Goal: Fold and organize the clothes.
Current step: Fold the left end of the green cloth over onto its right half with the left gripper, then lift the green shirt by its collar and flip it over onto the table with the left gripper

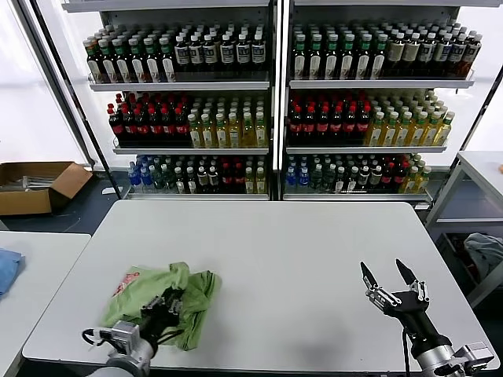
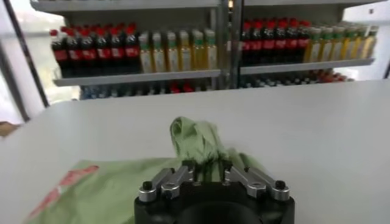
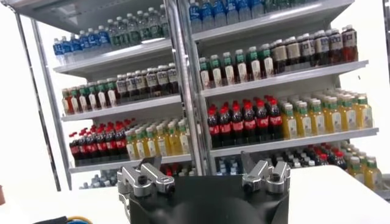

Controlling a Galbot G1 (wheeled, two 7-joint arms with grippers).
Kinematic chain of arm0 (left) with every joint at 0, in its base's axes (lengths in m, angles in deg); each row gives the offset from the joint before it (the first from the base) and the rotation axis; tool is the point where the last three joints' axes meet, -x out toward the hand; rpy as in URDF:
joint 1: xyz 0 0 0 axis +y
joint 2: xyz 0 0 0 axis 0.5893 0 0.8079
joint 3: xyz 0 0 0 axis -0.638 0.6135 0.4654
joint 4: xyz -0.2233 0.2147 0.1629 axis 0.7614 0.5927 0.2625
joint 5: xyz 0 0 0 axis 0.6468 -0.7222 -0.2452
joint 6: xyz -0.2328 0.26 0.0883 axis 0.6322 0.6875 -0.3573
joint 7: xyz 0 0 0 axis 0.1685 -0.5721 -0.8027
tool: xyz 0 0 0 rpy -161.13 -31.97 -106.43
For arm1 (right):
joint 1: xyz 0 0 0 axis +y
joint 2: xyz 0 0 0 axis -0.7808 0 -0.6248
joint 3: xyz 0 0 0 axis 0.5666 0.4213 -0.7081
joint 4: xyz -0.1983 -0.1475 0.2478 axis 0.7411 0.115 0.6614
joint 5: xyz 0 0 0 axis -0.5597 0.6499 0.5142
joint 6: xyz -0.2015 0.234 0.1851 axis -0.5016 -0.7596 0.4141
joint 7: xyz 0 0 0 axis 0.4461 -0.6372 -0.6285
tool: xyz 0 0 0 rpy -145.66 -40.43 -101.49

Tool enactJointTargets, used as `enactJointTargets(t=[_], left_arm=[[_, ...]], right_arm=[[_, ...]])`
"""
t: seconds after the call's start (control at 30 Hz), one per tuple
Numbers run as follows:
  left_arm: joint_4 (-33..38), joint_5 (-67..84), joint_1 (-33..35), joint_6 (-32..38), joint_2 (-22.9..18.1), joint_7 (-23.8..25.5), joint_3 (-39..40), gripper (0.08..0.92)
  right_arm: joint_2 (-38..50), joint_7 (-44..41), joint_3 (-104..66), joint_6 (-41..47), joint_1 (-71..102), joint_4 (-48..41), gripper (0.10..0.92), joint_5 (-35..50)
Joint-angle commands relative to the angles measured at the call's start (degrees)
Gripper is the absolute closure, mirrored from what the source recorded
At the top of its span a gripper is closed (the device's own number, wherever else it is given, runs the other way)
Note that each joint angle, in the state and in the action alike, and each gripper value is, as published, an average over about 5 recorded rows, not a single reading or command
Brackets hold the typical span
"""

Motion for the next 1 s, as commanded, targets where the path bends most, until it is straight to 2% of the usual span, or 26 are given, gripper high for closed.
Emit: enactJointTargets(t=[0.03, 0.17, 0.27, 0.37, 0.53, 0.63, 0.73, 1.0], left_arm=[[13.22, 3.59, 5.45, -3.6, -1.99, -1.39, 8.68, 0.62], [16.84, 8.16, 5.22, -4.69, 0.43, -1.74, 3.08, 0.507], [15.08, 10.7, 3.32, -4.49, 3.54, -1.91, -3.4, 0.421], [10.42, 12.75, 1.02, -3.46, 7.24, -0.93, -11.31, 0.334], [-3.67, 17.37, -1.69, -2.88, 13.74, 2.17, -21.02, 0.205], [-11.32, 18.12, -2.64, -2.52, 16.01, 2.76, -21.66, 0.181], [-15.32, 18.65, -3.42, -2.33, 16.5, 2.38, -20.75, 0.178], [-18.0, 20.06, -5.16, -3.1, 13.79, 1.74, -17.87, 0.177]], right_arm=[[0.0, 0.14, 0.4, 0.15, -0.73, -0.55, 0.203, -0.45], [0.02, 0.16, 0.66, 0.2, -1.12, -0.73, 0.203, -0.56], [-0.13, 0.13, 0.91, 0.18, -1.16, -0.75, 0.203, -0.68], [-0.22, -0.09, 1.1, 0.08, -0.64, -0.59, 0.203, -0.91], [-0.02, -0.48, 0.71, -0.43, 0.68, -0.68, 0.203, -1.14], [0.06, -0.55, 0.53, -0.68, 1.1, -0.95, 0.203, -1.22], [-0.02, -0.49, 0.68, -0.77, 1.14, -1.02, 0.203, -1.79], [-0.59, -0.28, 1.26, -0.88, 1.4, -1.02, 0.203, -3.16]])
